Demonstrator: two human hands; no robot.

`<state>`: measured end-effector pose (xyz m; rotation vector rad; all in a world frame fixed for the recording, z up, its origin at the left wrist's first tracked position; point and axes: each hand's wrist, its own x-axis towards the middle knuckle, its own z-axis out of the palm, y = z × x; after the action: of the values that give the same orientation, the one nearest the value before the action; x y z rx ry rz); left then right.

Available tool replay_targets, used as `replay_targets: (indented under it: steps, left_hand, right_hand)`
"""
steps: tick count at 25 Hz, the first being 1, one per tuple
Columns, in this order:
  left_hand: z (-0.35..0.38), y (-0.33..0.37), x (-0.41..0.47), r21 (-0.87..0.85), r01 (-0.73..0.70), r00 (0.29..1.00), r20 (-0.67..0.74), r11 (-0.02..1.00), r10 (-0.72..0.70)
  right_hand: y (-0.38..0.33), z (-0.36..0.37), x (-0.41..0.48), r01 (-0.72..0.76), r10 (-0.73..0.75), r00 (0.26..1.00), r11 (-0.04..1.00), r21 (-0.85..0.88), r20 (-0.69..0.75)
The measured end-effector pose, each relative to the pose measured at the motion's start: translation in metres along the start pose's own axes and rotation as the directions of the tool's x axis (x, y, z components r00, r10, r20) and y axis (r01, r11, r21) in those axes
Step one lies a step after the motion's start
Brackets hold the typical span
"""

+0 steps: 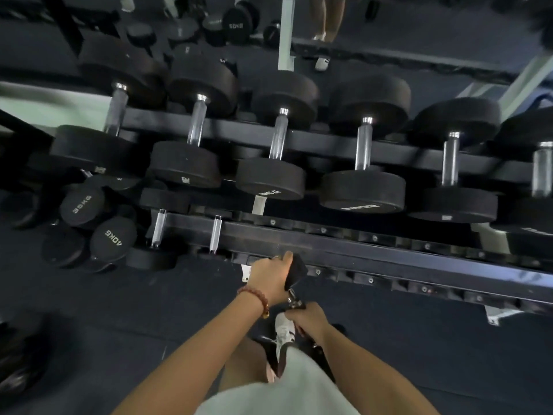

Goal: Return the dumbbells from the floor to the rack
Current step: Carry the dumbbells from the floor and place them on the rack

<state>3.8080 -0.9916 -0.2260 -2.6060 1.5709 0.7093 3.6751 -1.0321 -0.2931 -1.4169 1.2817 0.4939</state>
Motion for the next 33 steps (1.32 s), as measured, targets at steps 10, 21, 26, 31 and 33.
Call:
replay_targets:
  steps: [10, 21, 26, 31, 33]
  left_hand:
    - [0.152, -0.076, 0.036, -0.818, 0.396, 0.766, 0.545, -0.417, -0.341]
    - [0.256, -0.132, 0.131, -0.725, 0.42, 0.735, 0.625, -0.546, -0.264]
    - [0.242, -0.161, 0.187, -0.804, 0.397, 0.796, 0.542, -0.443, -0.269]
    - [0.216, -0.182, 0.239, -0.883, 0.439, 0.857, 0.467, -0.164, -0.219]
    - [0.22, -0.19, 0.262, -0.883, 0.459, 0.847, 0.467, -0.092, -0.254]
  right_hand:
    - [-0.007, 0.068, 0.135, -0.139, 0.151, 0.982, 0.984, 0.107, -0.109]
    - [0.003, 0.128, 0.252, -0.063, 0.064, 0.998, 0.994, 0.094, -0.006]
    - [-0.04, 0.132, 0.298, 0.068, -0.058, 0.997, 0.969, 0.238, -0.048]
    - [-0.084, 0.125, 0.329, 0.023, 0.014, 0.997, 0.896, 0.444, -0.08]
    - [-0.096, 0.121, 0.336, -0.018, 0.063, 0.996, 0.856, 0.517, -0.069]
